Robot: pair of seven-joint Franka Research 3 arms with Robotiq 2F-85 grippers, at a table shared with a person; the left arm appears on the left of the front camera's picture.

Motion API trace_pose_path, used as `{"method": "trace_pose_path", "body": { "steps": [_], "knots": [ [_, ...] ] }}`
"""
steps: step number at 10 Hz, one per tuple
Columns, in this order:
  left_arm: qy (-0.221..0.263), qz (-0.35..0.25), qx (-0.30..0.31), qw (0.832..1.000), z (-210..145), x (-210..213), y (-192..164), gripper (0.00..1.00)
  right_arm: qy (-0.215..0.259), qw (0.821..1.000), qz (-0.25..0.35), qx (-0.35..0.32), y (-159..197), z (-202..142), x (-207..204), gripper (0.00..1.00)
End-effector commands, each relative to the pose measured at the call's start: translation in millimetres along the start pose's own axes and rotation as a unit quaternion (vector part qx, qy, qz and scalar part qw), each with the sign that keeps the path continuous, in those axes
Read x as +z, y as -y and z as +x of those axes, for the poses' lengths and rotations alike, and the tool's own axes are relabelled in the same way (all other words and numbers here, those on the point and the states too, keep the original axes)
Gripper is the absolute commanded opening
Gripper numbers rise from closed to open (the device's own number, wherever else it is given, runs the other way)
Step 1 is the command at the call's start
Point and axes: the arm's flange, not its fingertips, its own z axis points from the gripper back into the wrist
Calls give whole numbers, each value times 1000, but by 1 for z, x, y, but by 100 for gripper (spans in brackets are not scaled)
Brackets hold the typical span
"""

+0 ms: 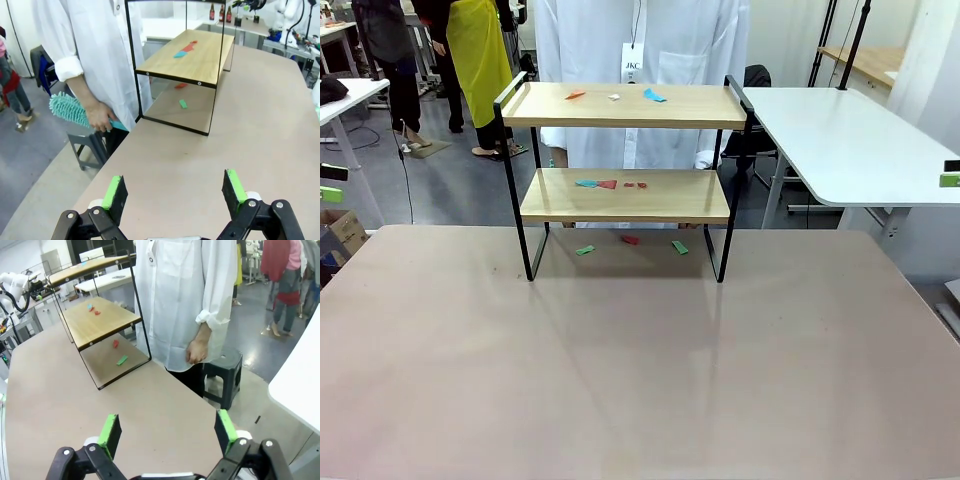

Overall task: Clean the shelf.
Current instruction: Pick up the Duster handed by the human.

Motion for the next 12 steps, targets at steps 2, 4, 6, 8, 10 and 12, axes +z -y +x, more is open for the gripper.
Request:
{"method": "trace_pose_path", "body": {
  "steps": [2,4,6,8,10,12],
  "knots": [
    [32,-1,-14,999,-1,4,-4,100,28,999,-2,20,-4,2,-4,100],
    [39,-1,-8,999,-1,4,-3,100,34,999,-3,21,-4,3,-3,100],
    [42,9,1,999,0,2,-4,100,31,999,-8,11,-1,3,-3,100],
    [20,-3,1,1000,0,3,0,100,14,1000,-2,4,0,3,-3,100],
    [49,7,-24,998,5,8,1,100,14,1000,-2,4,0,3,-3,100],
    [77,10,-31,996,14,14,1,100,14,1000,-2,4,0,3,-3,100]
  ]
}}
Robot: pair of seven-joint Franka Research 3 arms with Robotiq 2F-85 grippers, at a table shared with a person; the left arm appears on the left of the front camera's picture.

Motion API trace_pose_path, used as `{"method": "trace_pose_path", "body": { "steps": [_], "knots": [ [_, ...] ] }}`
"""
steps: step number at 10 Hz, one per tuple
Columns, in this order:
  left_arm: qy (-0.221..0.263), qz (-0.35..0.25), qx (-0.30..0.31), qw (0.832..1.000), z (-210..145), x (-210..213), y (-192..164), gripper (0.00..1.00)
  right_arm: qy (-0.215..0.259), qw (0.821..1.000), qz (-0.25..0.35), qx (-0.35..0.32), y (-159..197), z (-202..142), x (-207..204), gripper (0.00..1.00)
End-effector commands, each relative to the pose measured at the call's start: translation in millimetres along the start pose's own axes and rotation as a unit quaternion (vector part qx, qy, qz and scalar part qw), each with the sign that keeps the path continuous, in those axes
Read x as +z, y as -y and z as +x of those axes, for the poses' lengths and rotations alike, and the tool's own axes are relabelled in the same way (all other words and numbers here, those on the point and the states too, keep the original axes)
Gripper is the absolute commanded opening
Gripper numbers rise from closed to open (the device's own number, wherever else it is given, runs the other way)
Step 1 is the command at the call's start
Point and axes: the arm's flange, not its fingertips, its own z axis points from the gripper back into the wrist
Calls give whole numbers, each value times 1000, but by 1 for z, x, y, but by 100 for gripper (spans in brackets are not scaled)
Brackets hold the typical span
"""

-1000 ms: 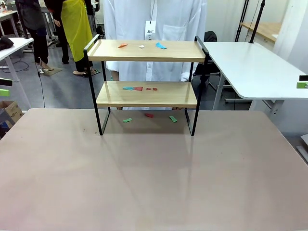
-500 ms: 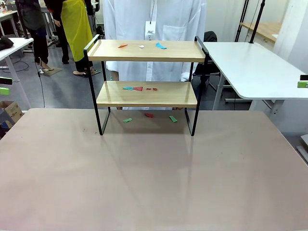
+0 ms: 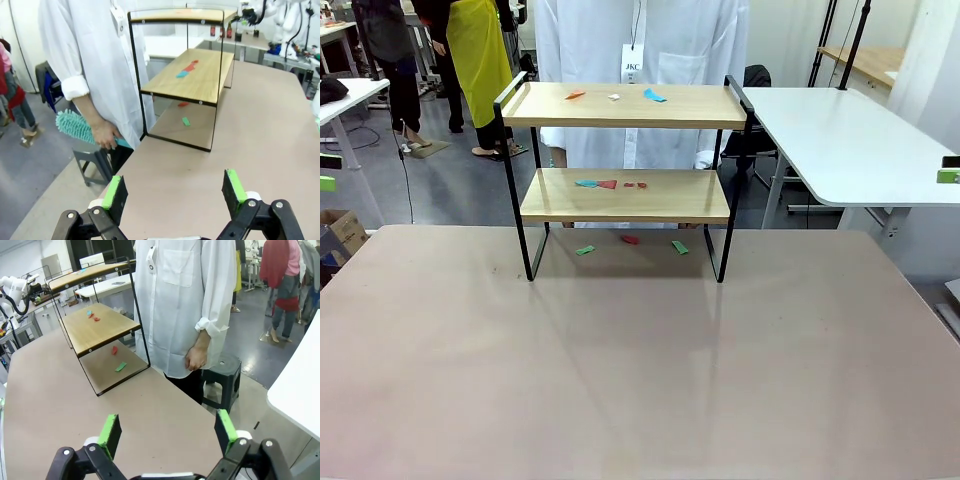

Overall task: Clean the shelf.
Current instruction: Pick up the Duster handed by the human.

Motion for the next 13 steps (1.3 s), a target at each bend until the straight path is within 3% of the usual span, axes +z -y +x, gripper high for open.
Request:
{"method": "trace_pose_path", "body": {
  "steps": [1,13],
  "knots": [
    [37,1,-17,999,6,4,1,100,1,1000,0,2,0,2,0,100],
    [24,3,-4,1000,6,4,0,100,1,1000,0,2,0,2,0,100]
  ]
}}
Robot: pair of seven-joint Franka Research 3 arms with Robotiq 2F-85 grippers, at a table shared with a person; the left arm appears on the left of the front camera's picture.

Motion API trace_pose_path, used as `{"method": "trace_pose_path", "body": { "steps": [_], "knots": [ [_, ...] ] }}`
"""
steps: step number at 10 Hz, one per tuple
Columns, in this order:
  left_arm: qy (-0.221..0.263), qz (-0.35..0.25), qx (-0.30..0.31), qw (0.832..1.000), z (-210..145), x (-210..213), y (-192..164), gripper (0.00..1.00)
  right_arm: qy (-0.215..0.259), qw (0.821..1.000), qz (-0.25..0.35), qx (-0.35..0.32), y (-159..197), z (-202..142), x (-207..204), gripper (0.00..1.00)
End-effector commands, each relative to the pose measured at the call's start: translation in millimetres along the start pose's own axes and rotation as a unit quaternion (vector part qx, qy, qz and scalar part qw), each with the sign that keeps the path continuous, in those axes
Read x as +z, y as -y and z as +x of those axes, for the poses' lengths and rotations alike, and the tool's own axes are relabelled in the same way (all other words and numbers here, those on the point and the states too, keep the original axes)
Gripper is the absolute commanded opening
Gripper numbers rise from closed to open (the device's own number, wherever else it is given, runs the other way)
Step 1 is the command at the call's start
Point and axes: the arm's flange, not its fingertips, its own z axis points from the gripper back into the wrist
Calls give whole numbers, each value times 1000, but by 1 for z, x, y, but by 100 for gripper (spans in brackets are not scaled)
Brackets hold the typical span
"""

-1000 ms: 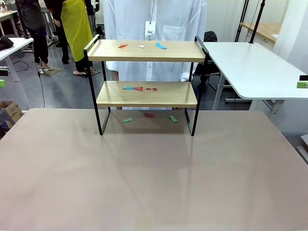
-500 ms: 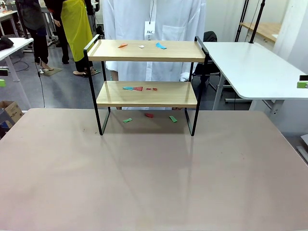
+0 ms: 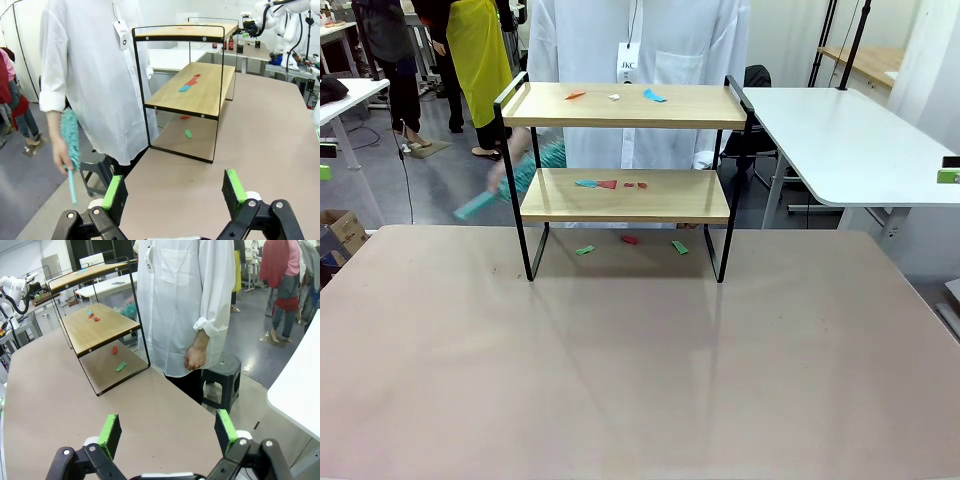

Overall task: Clean the shelf.
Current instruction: Pick up the Duster handed by the human.

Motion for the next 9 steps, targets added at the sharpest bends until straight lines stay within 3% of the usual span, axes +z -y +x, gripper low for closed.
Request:
{"method": "trace_pose_path", "body": {
  "steps": [1,9],
  "knots": [
    [-2,-2,-3,1000,3,0,1,100,1,1000,0,2,0,2,-1,100],
    [-2,-2,-3,1000,3,0,1,100,1,1000,0,2,0,2,-1,100]
  ]
}}
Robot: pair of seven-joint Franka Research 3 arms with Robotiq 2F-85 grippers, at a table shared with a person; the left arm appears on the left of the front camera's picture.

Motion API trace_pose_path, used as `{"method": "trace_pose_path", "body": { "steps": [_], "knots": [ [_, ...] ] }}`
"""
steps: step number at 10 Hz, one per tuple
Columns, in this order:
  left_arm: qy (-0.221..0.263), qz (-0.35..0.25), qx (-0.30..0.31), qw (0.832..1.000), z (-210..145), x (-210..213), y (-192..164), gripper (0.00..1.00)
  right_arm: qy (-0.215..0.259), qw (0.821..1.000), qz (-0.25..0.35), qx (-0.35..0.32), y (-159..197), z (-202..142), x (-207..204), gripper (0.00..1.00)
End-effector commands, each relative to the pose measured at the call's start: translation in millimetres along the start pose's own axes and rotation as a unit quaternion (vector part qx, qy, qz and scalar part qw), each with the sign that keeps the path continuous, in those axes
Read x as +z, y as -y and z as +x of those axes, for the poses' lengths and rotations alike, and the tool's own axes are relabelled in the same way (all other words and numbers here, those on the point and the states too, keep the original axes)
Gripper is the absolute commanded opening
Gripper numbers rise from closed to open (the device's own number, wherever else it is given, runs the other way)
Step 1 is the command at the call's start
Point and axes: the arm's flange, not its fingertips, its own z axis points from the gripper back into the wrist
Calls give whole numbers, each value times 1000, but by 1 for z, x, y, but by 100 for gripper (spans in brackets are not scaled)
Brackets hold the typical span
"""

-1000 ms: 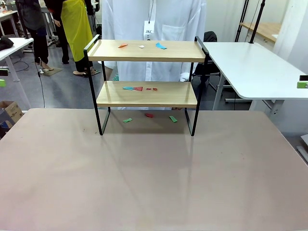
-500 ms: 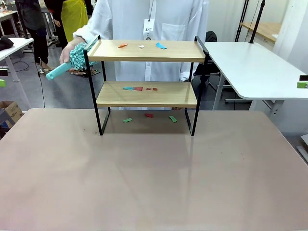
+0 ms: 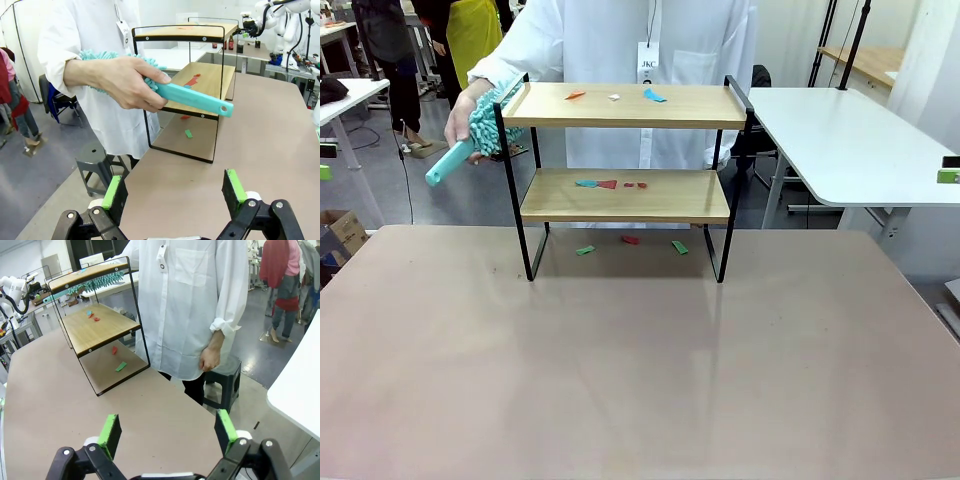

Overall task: Clean the shelf.
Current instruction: Pick up the Duster handed by the human.

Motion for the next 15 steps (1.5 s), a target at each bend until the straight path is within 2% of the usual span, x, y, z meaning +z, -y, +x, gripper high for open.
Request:
{"method": "trace_pose_path", "body": {
  "steps": [1,9,11,12,13,15],
  "knots": [
    [-2,-2,-3,1000,2,0,1,100,1,1000,0,2,-1,2,-1,100],
    [0,0,0,1000,0,0,0,100,1,1000,0,2,-1,2,-1,100],
    [-32,55,-15,998,63,8,12,100,1,1000,0,2,-1,2,-1,100],
    [-64,83,-19,994,95,13,20,100,1,1000,0,2,-1,2,-1,100],
    [-103,105,-11,989,125,18,28,100,1,1000,0,2,-1,2,-1,100],
    [-218,156,2,963,178,17,57,100,1,1000,0,2,-1,2,-1,100]
  ]
}}
